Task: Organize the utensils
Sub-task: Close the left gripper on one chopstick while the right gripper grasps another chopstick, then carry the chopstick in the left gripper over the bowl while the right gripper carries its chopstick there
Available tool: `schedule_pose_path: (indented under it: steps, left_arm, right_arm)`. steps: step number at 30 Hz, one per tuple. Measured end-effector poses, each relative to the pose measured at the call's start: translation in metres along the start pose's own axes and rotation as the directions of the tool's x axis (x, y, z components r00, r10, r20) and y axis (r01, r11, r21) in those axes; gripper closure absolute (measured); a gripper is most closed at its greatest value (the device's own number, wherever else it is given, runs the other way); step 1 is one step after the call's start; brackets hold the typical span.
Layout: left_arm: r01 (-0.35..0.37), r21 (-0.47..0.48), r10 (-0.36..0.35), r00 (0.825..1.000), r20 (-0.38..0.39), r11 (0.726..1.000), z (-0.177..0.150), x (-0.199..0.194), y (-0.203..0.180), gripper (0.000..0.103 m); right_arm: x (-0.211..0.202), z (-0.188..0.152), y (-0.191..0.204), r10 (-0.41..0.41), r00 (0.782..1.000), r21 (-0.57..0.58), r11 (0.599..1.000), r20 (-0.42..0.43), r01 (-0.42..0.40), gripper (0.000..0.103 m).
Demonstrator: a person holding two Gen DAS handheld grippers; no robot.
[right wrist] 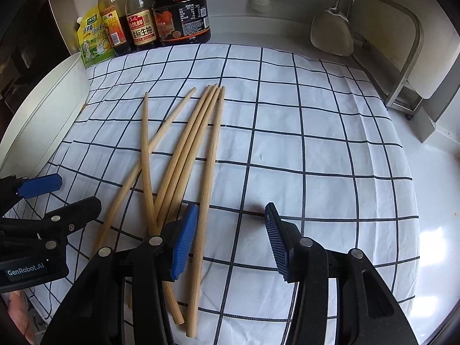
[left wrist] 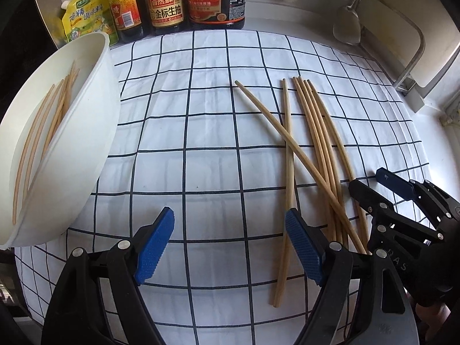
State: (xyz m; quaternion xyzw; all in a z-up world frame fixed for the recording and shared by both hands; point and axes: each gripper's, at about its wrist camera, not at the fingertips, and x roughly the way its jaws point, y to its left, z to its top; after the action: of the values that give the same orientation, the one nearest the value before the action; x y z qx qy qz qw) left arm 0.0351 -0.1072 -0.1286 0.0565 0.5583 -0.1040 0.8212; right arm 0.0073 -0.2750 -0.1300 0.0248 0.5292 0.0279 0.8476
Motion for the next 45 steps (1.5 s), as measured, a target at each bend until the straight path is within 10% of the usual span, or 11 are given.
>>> schedule_pose_path:
  steps: [17,21,25,27,45]
  left_arm:
    - [-0.023,0.048,0.023,1.000,0.018,0.999,0.007,0.017,-0.017,0.028]
    - [-0.005,0.074,0.002,0.999,0.032,0.997,0.007,0.013,-0.023,0.049]
    - [0.019,0.081,-0.021,0.999,0.024,0.997,0.012,0.012,-0.028,0.093]
    - [0.019,0.085,-0.021,1.000,0.022,0.996,0.013,0.012,-0.028,0.094]
    - [-0.023,0.091,0.019,0.999,0.047,0.996,0.033,0.006,-0.018,0.096]
  right_arm:
    - [-0.001,-0.004,-0.006,-0.024,0.999,-0.024,0.999,0.029,0.025,0.057]
    - [-0.001,-0.004,-0.001,-0.016,0.999,-0.048,0.999,0.037,0.018,0.064]
    - [0.000,-0.001,0.004,0.003,0.999,-0.080,0.997,0.036,0.000,0.085]
    - [0.001,0.000,0.005,0.001,0.999,-0.083,0.997,0.034,0.002,0.097]
    - [-0.008,0.003,-0.020,0.013,0.999,0.035,0.999,0.049,-0.015,0.097]
